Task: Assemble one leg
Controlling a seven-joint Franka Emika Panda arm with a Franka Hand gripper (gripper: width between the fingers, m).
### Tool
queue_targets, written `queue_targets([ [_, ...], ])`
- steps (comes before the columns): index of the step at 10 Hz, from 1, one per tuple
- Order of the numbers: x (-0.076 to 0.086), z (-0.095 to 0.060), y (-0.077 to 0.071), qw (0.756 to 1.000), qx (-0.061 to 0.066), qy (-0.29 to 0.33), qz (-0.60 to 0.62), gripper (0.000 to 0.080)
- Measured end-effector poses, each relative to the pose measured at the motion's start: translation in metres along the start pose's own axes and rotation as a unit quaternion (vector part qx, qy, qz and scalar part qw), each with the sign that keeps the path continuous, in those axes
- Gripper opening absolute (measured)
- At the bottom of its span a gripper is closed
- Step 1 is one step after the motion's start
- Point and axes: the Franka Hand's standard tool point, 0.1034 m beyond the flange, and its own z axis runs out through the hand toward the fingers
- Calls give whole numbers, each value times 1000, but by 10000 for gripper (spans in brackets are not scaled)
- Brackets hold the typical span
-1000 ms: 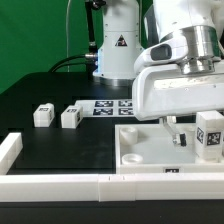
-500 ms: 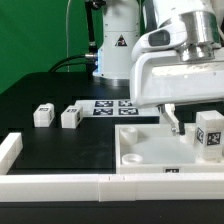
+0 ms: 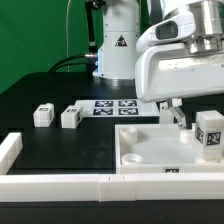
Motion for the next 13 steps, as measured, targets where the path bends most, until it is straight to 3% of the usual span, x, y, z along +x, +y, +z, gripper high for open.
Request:
queue_targets([
  [2,2,0,8,994,20,-106,4,649],
  [5,1,-2,7,970,51,-239,3,649],
  [7,7,2,9,970,51,-236,3,649],
  [9,6,2,9,970,51,-236,3,391],
  [10,6,2,9,970,51,-236,3,391],
  [11,6,2,9,970,51,-236,3,291],
  [13,6,2,9,970,48,-237,17,291],
])
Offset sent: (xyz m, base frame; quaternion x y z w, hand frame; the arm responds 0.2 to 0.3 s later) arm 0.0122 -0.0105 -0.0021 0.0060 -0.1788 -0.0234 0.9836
